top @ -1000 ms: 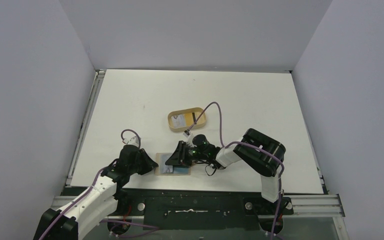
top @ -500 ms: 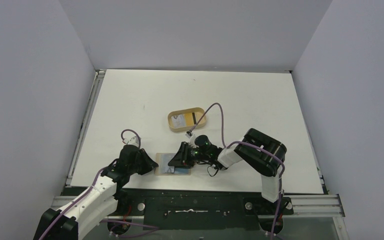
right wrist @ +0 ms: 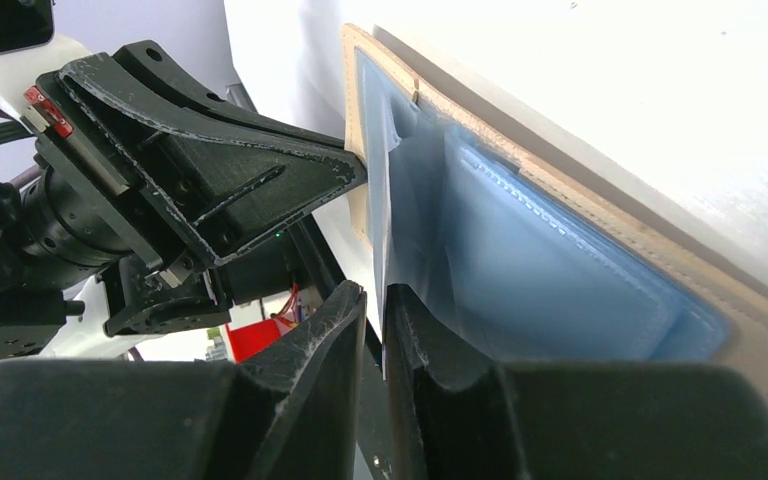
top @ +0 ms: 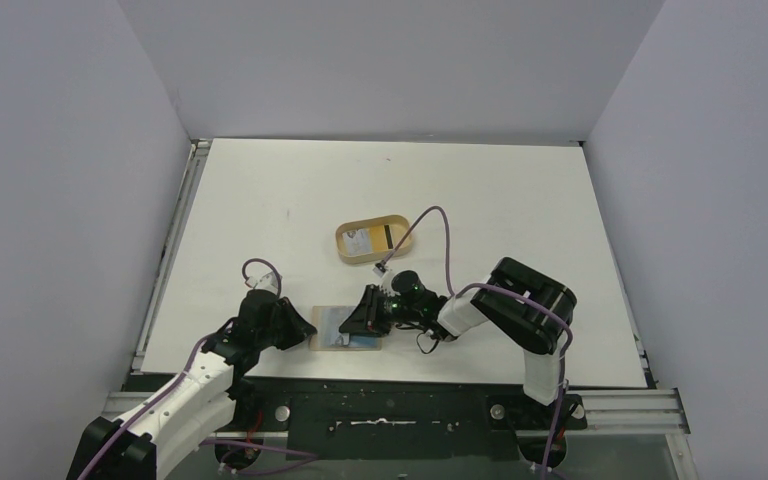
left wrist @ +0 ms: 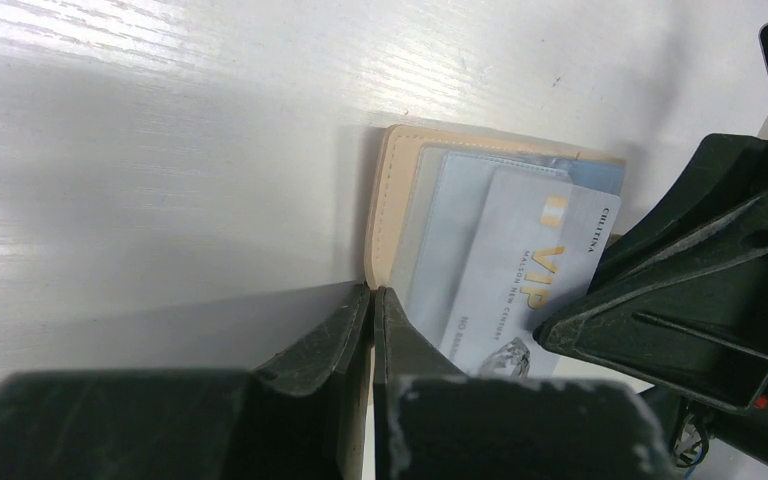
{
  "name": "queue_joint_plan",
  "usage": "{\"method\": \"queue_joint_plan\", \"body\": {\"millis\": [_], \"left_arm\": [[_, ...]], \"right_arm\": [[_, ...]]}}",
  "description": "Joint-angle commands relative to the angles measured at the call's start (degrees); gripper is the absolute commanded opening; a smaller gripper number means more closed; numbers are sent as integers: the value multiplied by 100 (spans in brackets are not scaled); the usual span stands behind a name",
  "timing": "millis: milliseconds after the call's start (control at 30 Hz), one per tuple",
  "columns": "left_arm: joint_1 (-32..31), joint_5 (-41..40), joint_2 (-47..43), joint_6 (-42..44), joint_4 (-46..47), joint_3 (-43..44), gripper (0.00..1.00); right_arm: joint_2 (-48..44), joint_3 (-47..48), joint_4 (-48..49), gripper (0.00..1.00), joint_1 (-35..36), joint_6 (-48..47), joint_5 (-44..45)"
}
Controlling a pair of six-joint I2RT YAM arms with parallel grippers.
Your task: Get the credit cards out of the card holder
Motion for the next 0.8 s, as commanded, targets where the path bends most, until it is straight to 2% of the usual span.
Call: {"method": "queue_joint_plan", "body": {"millis": [0, 400, 533, 767], "left_arm": [[-34, -63, 40, 146, -316, 10, 0], [-36, -63, 35, 146, -325, 6, 0], [-34, -63, 36, 153, -325, 11, 0], [-34, -63, 44, 156, -316, 11, 0]], "right_arm": [[-328, -51, 442, 15, -33, -7, -42], [-397, -171, 417, 13, -69, -16, -63], [-407, -204, 409, 6, -85, -16, -92], [-604, -293, 134, 2, -155, -146, -143]]}}
